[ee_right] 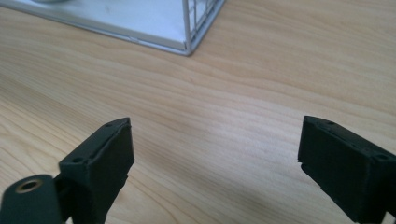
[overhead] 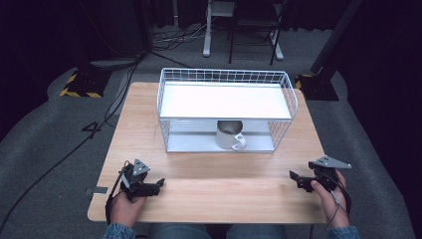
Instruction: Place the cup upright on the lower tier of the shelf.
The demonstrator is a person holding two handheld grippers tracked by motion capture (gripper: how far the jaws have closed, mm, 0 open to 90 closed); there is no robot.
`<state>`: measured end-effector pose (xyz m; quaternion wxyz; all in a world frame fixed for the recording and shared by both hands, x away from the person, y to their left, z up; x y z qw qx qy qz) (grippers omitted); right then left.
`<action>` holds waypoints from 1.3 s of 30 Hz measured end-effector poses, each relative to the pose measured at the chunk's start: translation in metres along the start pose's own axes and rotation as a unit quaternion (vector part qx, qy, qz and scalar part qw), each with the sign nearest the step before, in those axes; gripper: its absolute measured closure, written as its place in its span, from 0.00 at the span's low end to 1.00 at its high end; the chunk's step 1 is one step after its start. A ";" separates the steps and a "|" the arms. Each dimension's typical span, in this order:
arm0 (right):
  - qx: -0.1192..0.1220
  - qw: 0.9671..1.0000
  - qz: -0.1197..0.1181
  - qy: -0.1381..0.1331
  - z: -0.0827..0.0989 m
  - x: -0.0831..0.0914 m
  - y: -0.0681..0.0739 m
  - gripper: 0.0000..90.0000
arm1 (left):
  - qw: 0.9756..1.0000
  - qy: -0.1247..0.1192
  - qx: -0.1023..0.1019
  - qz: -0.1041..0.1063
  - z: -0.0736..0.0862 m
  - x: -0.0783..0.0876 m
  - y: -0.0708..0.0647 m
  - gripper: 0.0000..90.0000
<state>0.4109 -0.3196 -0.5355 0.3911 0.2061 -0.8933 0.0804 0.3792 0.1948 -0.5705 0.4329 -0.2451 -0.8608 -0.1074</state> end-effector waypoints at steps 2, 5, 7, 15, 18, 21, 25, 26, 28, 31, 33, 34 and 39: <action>-0.002 1.000 0.007 0.006 0.005 -0.003 -0.003 0.16 | 1.000 0.000 0.001 0.000 0.000 0.000 0.000 0.16; -0.002 1.000 0.007 0.014 0.011 -0.006 -0.005 0.16 | 1.000 0.000 0.000 0.000 0.000 0.000 0.000 0.16; -0.001 1.000 0.006 0.020 0.014 -0.009 -0.006 0.16 | 1.000 0.001 0.000 -0.001 0.000 0.000 0.000 0.16; 0.010 0.999 0.011 0.040 0.025 -0.016 -0.007 0.16 | 1.000 0.000 0.000 0.000 0.000 0.000 0.000 0.16; 0.007 0.999 0.010 0.035 0.026 -0.017 -0.006 0.16 | 1.000 0.001 0.001 0.000 0.000 0.000 0.000 0.16; 0.008 1.000 0.012 0.028 0.025 -0.019 -0.006 0.11 | 1.000 0.000 0.001 0.000 0.000 0.000 0.000 0.16; 0.005 0.999 0.014 0.030 0.025 -0.020 -0.006 0.08 | 1.000 0.000 0.001 0.000 0.000 0.000 0.000 0.16; 0.005 0.999 0.014 0.030 0.025 -0.020 -0.006 0.08 | 1.000 0.000 0.001 -0.001 0.000 0.000 0.000 0.16; 0.006 0.999 0.012 0.031 0.025 -0.021 -0.005 0.06 | 1.000 0.000 0.002 -0.001 0.000 0.000 0.000 0.16; 0.002 0.999 0.016 0.035 0.025 -0.022 -0.007 0.02 | 1.000 0.001 0.002 -0.001 0.000 0.000 0.000 0.16; -0.001 0.999 0.018 0.038 0.026 -0.023 -0.007 0.00 | 1.000 0.001 0.000 -0.003 0.000 0.000 0.000 0.16; -0.001 0.999 0.018 0.038 0.026 -0.023 -0.007 0.00 | 1.000 0.000 0.003 -0.002 0.000 0.000 0.000 0.16; -0.002 0.999 0.018 0.038 0.025 -0.023 -0.007 0.00 | 1.000 0.001 0.001 -0.003 0.000 0.000 0.000 0.16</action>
Point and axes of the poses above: each handheld gripper's, and its own axes: x roughly backward along the jaws, z roughly out of its underside, y roughly to its left, the point moved 9 cm from there along -x, roughly forward along the jaws, and after that the axes turned 7 degrees about y, right-handed, at the moved point
